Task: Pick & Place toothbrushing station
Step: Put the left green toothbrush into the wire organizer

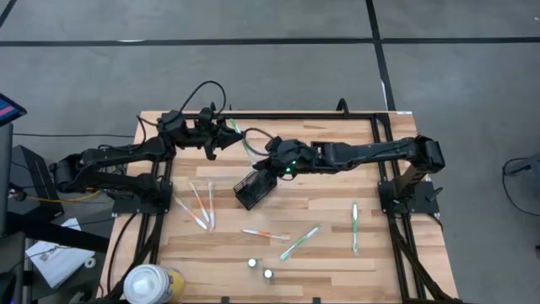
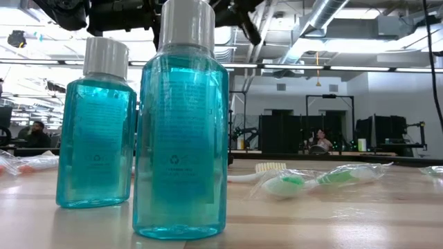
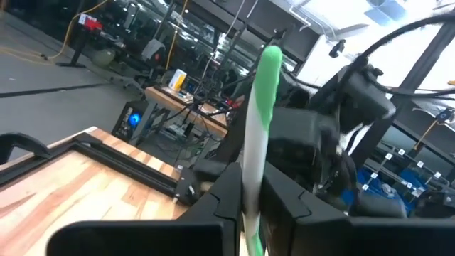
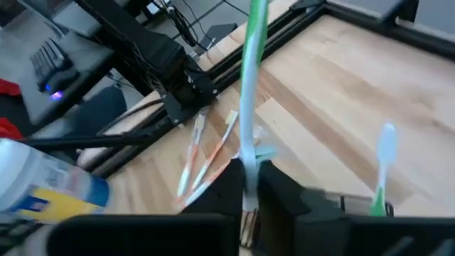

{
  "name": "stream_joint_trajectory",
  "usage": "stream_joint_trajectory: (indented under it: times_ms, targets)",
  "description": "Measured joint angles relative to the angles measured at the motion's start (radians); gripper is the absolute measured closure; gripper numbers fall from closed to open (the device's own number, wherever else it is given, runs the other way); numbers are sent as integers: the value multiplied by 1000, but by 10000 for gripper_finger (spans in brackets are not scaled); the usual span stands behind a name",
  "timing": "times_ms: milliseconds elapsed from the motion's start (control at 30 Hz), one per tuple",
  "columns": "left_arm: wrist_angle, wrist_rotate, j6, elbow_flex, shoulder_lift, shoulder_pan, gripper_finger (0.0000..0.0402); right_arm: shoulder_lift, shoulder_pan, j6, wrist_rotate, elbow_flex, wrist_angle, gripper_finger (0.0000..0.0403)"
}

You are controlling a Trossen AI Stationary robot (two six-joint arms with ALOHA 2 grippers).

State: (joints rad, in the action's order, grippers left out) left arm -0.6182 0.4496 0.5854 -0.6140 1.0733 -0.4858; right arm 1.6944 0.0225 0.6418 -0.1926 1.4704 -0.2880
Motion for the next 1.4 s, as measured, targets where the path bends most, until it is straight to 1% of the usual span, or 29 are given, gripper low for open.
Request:
stream_joint_trajectory:
  times_ms: [67,167,300,367,433,500,600,767,900,1133,1333,1400]
  targets:
    - [7,11,-10,1,-1,-17,384,-27,-16,43,59,2,3,340]
    - [27,28,-10,3,5,-27,384,-79,-21,36,60,5,-42,285]
    - [46,48,-30,3,15,-26,384,-149,-18,-2,-22,3,-168,222]
    - [69,48,-52,3,22,-26,384,-195,-24,-14,-79,3,-257,203]
    - [84,47,-77,3,39,-21,384,-228,-35,-14,-125,5,-284,192]
    - [81,40,-126,4,59,-14,384,-256,-46,-21,-134,3,-320,189]
    - [79,25,-225,4,96,2,384,-286,-56,-41,-129,4,-325,195]
    - [79,16,-294,4,150,31,384,-306,-66,-71,-131,3,-335,221]
    - [77,-21,-367,4,174,62,384,-305,-71,-74,-129,3,-344,243]
    - [71,-47,-453,3,211,62,384,-301,-70,-74,-126,3,-319,263]
    - [66,-50,-481,3,234,62,384,-301,-70,-69,-122,3,-299,266]
    - [39,-50,-483,3,246,62,384,-301,-70,-69,-122,3,-298,265]
